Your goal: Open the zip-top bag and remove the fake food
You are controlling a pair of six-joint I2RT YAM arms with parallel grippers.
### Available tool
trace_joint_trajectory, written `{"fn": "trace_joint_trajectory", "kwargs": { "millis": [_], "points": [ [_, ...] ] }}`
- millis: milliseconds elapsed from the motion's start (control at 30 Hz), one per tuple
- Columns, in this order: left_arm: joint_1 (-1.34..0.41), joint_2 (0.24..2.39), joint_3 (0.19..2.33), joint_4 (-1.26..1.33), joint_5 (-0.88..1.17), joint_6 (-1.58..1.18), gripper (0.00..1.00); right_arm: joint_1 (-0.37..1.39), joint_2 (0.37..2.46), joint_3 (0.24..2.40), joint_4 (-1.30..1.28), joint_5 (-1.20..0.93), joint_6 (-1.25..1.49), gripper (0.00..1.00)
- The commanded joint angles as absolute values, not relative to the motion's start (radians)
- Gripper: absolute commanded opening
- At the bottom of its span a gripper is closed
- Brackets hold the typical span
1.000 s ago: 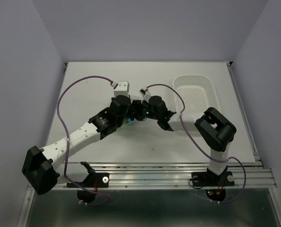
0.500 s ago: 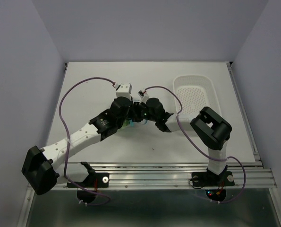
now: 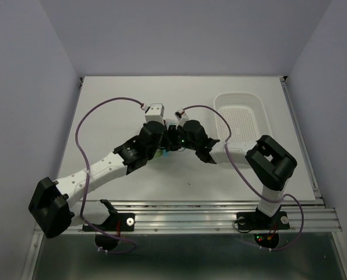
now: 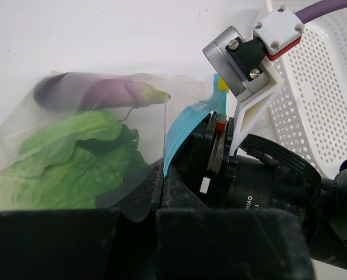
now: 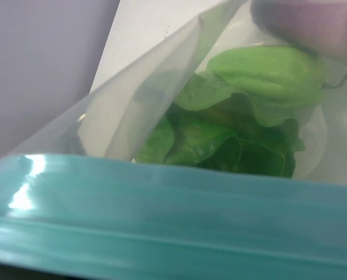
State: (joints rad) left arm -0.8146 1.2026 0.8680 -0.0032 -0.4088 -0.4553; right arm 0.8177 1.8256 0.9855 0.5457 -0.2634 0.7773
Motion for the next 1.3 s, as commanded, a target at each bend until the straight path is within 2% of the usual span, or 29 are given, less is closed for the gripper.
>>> {"fn": "trace_joint_trajectory", "kwargs": {
  "millis": [0, 467, 867, 1267],
  "points": [
    [-0.808, 1.224, 0.867, 0.020, -0.454, -0.463, 0.00, 0.833, 1.740, 0.991, 0.585, -0.279, 0.742, 0.01],
    [-0.802, 1.217, 0.870, 0.012, -0.476, -0.472, 0.00, 0.833, 1.563, 0.933, 0.509, -0.229, 0.700, 0.01],
    [-0.802, 1.161, 0.871, 0.006, -0.499, -0.456, 0.00, 0.801, 1.605, 0.931, 0.497, -0.226, 0.729, 0.01],
    [-0.802, 1.210, 0.902, 0.011, -0.477, -0.433, 0.00, 0.801, 1.595, 1.098, 0.332, -0.210, 0.632, 0.01]
  ]
}}
